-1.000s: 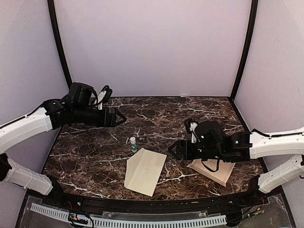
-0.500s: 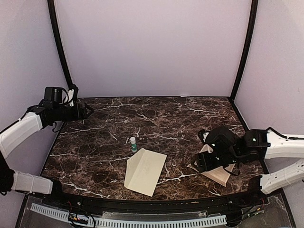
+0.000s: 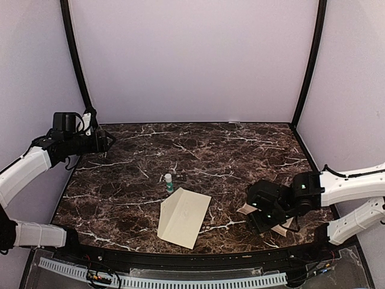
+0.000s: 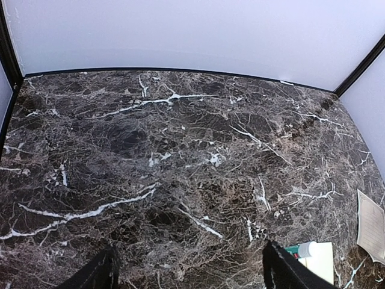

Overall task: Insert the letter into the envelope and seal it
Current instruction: Pick up the letter from the center of the board.

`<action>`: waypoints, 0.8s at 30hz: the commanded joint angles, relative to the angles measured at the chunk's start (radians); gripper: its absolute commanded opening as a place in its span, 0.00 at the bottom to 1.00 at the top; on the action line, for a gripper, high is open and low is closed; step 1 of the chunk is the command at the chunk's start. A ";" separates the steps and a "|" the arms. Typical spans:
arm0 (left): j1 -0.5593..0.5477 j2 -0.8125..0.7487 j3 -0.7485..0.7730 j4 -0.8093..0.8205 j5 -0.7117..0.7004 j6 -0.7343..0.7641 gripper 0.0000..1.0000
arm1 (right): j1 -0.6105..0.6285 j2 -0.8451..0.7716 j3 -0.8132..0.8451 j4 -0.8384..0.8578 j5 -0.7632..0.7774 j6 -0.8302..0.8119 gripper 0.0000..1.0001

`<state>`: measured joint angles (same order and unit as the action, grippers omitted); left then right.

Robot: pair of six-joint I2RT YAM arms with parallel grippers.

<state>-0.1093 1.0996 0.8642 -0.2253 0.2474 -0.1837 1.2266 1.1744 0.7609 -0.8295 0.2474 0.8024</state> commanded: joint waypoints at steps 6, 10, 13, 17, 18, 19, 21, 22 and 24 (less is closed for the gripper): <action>0.002 -0.019 -0.016 0.020 0.038 0.007 0.80 | 0.028 0.141 0.013 -0.043 0.096 0.041 0.67; 0.003 -0.025 -0.019 0.023 0.039 0.009 0.80 | 0.028 0.182 0.016 -0.047 0.123 0.044 0.58; 0.003 -0.022 -0.019 0.024 0.034 0.007 0.80 | 0.027 0.192 0.021 -0.045 0.135 0.043 0.51; 0.002 -0.012 -0.018 0.026 0.036 0.005 0.80 | 0.028 0.207 0.012 -0.034 0.147 0.044 0.40; 0.003 -0.010 -0.018 0.026 0.041 0.005 0.80 | 0.027 0.211 0.009 -0.030 0.147 0.045 0.38; 0.003 -0.009 -0.018 0.026 0.043 0.004 0.80 | 0.027 0.215 0.004 -0.027 0.143 0.047 0.37; 0.002 -0.006 -0.017 0.025 0.044 0.004 0.80 | 0.027 0.219 -0.001 -0.019 0.140 0.052 0.31; 0.003 -0.005 -0.017 0.026 0.044 0.003 0.80 | 0.027 0.218 -0.001 -0.017 0.141 0.055 0.29; 0.003 -0.003 -0.017 0.027 0.047 0.003 0.80 | 0.027 0.216 0.006 -0.022 0.152 0.063 0.22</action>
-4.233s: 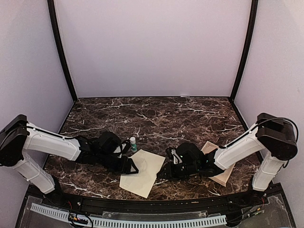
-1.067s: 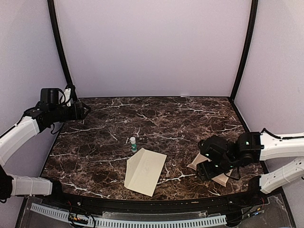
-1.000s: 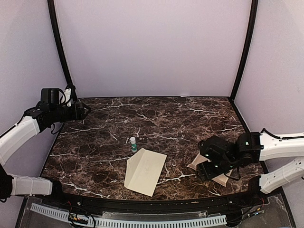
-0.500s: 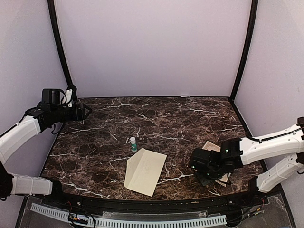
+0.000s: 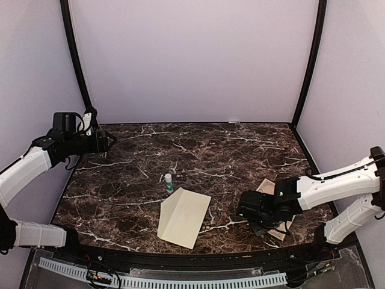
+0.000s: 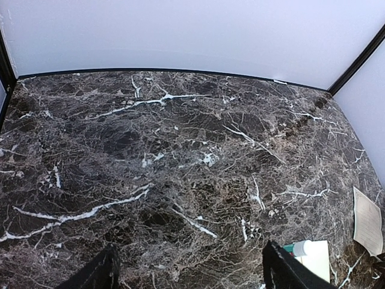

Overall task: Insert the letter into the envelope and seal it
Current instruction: Pick up the letter from the center of the board.

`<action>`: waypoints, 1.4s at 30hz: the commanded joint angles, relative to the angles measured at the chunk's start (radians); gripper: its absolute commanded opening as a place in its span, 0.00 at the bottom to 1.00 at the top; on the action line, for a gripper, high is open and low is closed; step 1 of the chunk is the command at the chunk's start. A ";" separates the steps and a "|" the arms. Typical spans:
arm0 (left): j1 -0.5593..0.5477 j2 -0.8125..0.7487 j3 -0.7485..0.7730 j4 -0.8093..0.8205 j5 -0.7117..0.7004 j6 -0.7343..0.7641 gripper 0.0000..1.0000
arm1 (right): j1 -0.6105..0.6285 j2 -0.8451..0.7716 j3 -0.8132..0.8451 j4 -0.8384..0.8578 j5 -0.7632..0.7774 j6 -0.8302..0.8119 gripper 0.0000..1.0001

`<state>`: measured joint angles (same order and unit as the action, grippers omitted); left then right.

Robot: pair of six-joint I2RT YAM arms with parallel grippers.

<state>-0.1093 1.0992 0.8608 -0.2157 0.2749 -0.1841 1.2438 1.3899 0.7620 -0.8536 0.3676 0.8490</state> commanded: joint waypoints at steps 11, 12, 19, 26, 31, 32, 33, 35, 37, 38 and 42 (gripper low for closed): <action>0.003 -0.071 -0.063 0.124 0.120 -0.061 0.79 | -0.031 -0.125 0.106 0.049 0.074 -0.033 0.00; 0.003 -0.076 -0.078 0.144 0.126 -0.114 0.79 | -0.048 -0.149 0.110 0.090 0.060 -0.047 0.00; -0.145 -0.045 -0.028 0.251 0.257 -0.320 0.75 | -0.210 -0.305 0.059 0.499 -0.191 -0.198 0.00; -0.383 -0.041 -0.006 0.352 0.327 -0.432 0.75 | -0.280 -0.301 0.042 0.891 -0.497 -0.320 0.00; -0.532 -0.021 -0.037 0.407 0.345 -0.493 0.75 | -0.279 -0.271 0.053 1.066 -0.666 -0.384 0.00; -0.549 -0.010 -0.038 0.419 0.340 -0.504 0.75 | -0.280 -0.267 0.055 1.088 -0.693 -0.391 0.00; -0.582 -0.004 -0.042 0.425 0.336 -0.514 0.75 | -0.279 -0.260 0.057 1.107 -0.716 -0.394 0.00; -0.633 0.025 -0.048 0.460 0.326 -0.526 0.75 | -0.279 -0.244 0.060 1.138 -0.761 -0.397 0.00; -0.674 0.055 -0.049 0.499 0.318 -0.539 0.75 | -0.278 -0.223 0.058 1.179 -0.814 -0.387 0.00; -0.698 0.067 -0.048 0.529 0.318 -0.546 0.75 | -0.278 -0.216 0.055 1.199 -0.843 -0.380 0.00; -0.757 0.143 -0.022 0.591 0.325 -0.568 0.75 | -0.278 -0.195 0.039 1.251 -0.902 -0.359 0.00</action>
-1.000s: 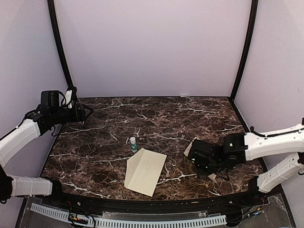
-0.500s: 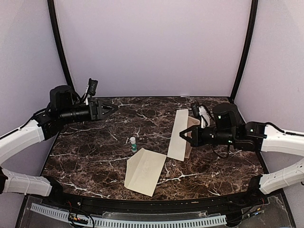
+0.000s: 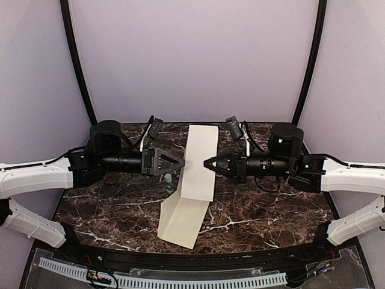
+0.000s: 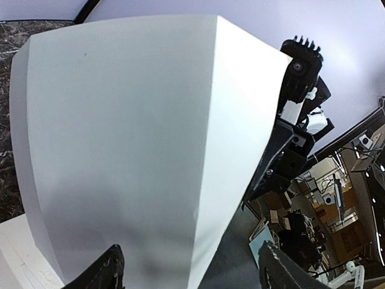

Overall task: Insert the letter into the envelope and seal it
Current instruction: Pick up the letter from the center of the board.

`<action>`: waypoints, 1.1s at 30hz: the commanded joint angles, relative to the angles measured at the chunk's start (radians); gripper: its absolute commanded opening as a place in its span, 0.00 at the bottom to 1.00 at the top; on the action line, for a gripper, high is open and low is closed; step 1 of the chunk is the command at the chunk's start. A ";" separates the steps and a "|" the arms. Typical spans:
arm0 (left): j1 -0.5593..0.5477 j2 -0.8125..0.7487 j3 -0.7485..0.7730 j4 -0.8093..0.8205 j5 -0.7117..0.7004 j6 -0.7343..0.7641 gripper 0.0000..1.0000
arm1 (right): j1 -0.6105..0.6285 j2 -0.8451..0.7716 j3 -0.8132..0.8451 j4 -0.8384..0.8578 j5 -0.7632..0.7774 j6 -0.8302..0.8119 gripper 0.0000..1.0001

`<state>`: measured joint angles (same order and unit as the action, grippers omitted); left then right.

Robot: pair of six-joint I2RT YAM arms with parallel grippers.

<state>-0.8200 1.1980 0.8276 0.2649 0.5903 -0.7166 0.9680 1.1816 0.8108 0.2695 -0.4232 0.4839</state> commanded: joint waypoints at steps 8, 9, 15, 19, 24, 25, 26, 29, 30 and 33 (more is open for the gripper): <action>-0.086 0.125 0.040 0.183 0.018 -0.058 0.71 | 0.000 0.009 -0.012 0.106 -0.122 -0.002 0.00; -0.086 0.130 0.039 0.204 0.028 -0.069 0.70 | -0.001 0.009 -0.013 0.100 -0.121 -0.001 0.00; -0.087 0.141 0.042 0.273 0.072 -0.103 0.58 | 0.000 0.008 -0.015 0.076 -0.099 0.003 0.00; -0.086 0.122 0.035 0.259 0.050 -0.087 0.53 | -0.001 0.012 -0.015 0.065 -0.065 0.001 0.00; -0.087 0.101 0.018 0.269 0.041 -0.091 0.40 | 0.000 0.034 -0.003 0.055 -0.062 0.002 0.00; -0.087 0.100 0.016 0.270 0.042 -0.092 0.36 | 0.000 0.039 -0.002 0.056 -0.062 0.004 0.00; -0.087 0.099 0.015 0.271 0.043 -0.093 0.34 | 0.000 0.042 -0.001 0.055 -0.060 0.004 0.00; -0.086 0.091 0.013 0.268 0.042 -0.092 0.28 | 0.000 0.054 0.002 0.050 -0.051 0.001 0.00; -0.087 0.089 0.011 0.266 0.038 -0.090 0.27 | -0.002 0.058 0.002 0.048 -0.043 0.002 0.00; -0.087 0.079 0.002 0.259 0.024 -0.090 0.24 | 0.000 0.060 0.000 0.052 -0.033 0.009 0.00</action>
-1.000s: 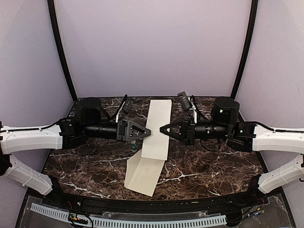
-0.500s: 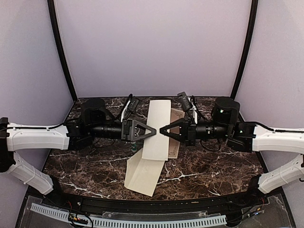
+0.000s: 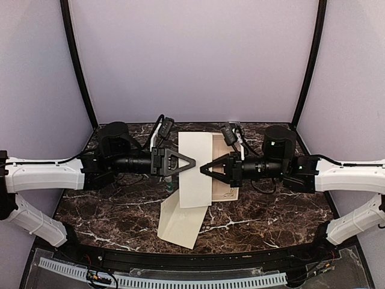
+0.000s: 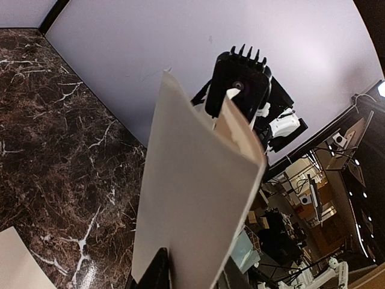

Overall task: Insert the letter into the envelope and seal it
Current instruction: Pick up the letter from the center of the board.

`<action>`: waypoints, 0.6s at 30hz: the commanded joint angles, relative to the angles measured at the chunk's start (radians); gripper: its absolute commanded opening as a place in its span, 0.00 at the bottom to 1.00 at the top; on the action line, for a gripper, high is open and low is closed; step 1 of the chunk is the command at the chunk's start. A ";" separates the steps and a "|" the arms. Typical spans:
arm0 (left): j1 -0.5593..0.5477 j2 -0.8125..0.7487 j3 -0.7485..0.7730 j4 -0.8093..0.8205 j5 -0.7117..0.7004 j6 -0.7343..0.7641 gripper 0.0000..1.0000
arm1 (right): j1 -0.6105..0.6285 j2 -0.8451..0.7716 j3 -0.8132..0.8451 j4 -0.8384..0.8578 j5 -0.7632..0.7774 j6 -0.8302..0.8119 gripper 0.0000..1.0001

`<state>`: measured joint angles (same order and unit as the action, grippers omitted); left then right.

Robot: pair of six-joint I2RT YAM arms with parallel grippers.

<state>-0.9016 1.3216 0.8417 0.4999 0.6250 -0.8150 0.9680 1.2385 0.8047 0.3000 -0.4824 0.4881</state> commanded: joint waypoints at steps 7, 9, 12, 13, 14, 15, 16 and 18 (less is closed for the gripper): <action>-0.005 -0.051 -0.016 0.019 -0.013 0.002 0.18 | -0.002 -0.012 0.005 0.008 0.050 0.012 0.00; -0.005 -0.044 -0.012 0.017 -0.006 0.001 0.14 | -0.001 -0.013 0.005 0.007 0.051 0.015 0.00; -0.005 -0.028 -0.004 0.012 -0.002 0.001 0.02 | -0.001 -0.014 0.004 0.001 0.058 0.017 0.00; -0.005 -0.023 -0.002 0.012 -0.001 0.001 0.00 | -0.002 -0.015 0.003 0.000 0.060 0.018 0.00; -0.005 -0.022 -0.001 0.011 -0.001 0.000 0.00 | -0.002 -0.018 0.002 -0.002 0.060 0.019 0.00; -0.004 -0.022 -0.001 0.013 -0.002 -0.002 0.00 | -0.002 -0.018 0.004 -0.006 0.062 0.020 0.00; -0.004 -0.024 -0.003 0.013 -0.003 -0.001 0.00 | -0.002 -0.020 0.005 -0.008 0.063 0.020 0.00; -0.005 -0.036 -0.009 0.008 -0.018 0.004 0.00 | -0.002 -0.027 0.007 -0.015 0.071 0.019 0.13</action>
<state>-0.9016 1.3041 0.8341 0.4984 0.6086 -0.8200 0.9680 1.2388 0.8047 0.2821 -0.4419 0.5030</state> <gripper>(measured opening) 0.005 0.041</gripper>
